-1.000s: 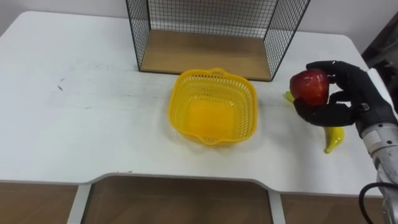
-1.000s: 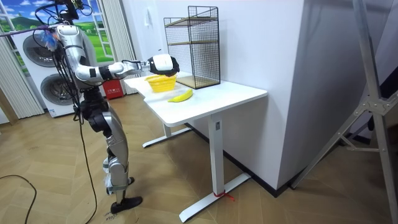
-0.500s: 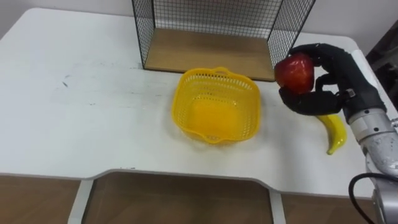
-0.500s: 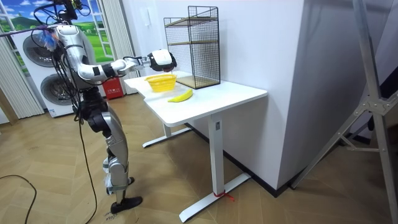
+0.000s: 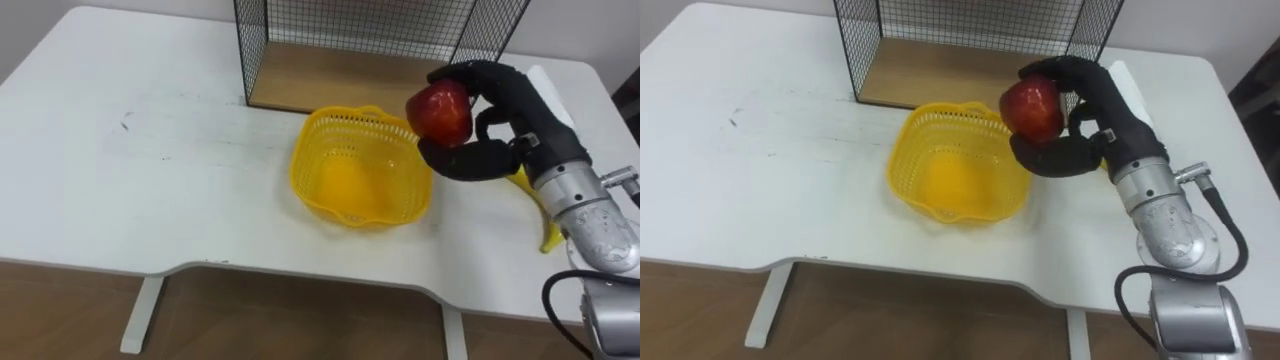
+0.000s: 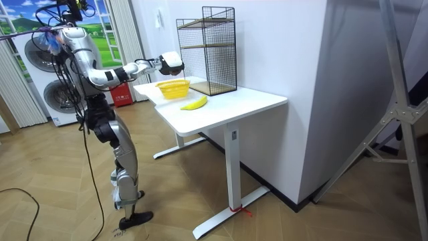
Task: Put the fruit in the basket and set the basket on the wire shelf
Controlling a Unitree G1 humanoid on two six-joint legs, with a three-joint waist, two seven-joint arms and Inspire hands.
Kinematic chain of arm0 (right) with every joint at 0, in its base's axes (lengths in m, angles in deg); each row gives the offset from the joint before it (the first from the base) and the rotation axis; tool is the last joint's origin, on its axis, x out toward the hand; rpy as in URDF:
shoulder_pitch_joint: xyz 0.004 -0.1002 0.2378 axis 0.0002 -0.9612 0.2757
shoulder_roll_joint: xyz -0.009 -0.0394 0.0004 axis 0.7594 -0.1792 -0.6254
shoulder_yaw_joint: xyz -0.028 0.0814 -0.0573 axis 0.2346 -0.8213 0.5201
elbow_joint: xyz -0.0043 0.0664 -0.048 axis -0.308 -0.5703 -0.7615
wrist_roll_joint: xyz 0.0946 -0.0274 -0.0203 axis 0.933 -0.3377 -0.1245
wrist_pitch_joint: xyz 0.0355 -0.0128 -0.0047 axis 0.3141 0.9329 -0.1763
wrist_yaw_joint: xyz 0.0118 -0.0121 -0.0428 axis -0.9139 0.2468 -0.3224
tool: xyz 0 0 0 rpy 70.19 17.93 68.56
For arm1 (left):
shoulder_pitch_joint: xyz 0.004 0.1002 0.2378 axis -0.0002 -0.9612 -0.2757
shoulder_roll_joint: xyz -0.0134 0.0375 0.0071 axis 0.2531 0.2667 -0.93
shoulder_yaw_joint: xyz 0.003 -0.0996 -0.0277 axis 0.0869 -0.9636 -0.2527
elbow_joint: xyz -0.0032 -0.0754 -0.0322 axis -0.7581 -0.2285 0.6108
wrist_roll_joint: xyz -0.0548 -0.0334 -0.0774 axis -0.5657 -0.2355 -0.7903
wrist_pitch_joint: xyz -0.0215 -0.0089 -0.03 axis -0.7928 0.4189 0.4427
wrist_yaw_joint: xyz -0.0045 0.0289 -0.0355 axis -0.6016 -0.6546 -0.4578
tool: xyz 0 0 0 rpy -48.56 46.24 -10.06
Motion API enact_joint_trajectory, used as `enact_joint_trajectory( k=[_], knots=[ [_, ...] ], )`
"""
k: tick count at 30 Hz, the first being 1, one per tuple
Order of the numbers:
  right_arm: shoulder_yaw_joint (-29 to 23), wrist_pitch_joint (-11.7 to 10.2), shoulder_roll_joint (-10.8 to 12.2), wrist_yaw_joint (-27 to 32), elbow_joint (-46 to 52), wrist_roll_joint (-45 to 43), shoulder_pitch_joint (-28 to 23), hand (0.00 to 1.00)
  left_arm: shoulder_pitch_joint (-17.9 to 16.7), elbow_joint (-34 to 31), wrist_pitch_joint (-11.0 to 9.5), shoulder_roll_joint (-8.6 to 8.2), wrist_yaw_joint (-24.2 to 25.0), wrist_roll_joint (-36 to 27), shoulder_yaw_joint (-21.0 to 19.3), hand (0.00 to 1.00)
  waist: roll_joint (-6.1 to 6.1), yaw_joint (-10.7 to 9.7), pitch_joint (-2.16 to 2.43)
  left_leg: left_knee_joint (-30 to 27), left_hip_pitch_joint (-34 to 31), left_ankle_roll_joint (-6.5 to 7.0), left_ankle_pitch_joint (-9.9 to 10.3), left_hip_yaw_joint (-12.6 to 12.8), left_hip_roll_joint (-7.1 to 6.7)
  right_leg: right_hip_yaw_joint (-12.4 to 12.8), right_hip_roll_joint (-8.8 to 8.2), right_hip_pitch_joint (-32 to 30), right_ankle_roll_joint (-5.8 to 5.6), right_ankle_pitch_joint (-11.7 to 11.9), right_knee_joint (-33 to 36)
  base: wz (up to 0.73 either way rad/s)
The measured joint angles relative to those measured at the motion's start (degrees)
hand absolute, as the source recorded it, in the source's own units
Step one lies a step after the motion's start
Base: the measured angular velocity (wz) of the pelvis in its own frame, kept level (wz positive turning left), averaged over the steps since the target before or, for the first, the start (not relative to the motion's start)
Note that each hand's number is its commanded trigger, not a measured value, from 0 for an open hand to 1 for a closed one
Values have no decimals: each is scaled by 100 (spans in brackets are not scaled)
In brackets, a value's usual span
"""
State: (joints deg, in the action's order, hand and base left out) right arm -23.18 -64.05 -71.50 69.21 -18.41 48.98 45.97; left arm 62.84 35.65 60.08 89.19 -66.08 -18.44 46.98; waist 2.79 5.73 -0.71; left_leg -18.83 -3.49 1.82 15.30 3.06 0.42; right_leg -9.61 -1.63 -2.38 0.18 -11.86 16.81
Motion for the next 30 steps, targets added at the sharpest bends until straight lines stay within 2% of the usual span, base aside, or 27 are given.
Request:
enact_joint_trajectory(
  k=[7, 8, 9, 13, 30],
  knots=[
    [348, 5, 1, -144, -1, -11, 34, 99, 116, 1, 7, 12, -14, -54, 165, 0, 62, 90, 25, 21, 23, 0, -1, -4, -10, -5, 1, 26, 0, 0, -21, 0],
    [375, 5, 2, -145, -1, -11, 33, 58, 116, 2, 7, 11, -14, -58, 177, 0, 69, 91, 24, 14, 23, 0, -1, -5, -10, -6, 1, 27, 0, 0, -23, 0],
    [422, 6, 4, -159, -1, -11, 33, 0, 116, 3, 9, 11, -14, -79, 211, 0, 86, 91, 20, 7, 22, 0, -1, -9, -9, -8, 2, 30, 0, 0, -26, 0],
    [430, 38, 4, -284, -2, -7, 32, 0, 118, 4, 12, 13, -21, -96, 281, 0, 107, 90, 6, 19, 12, 0, 0, -14, -7, -23, 0, 38, 0, 0, -25, 0],
    [430, 41, 39, -365, -2, -3, 32, 0, 151, 4, 13, 15, -49, -102, 407, 0, 107, 90, 3, 10, 10, -1, 0, -11, -7, -30, 5, 42, 1, 1, -24, 0]
  ],
)
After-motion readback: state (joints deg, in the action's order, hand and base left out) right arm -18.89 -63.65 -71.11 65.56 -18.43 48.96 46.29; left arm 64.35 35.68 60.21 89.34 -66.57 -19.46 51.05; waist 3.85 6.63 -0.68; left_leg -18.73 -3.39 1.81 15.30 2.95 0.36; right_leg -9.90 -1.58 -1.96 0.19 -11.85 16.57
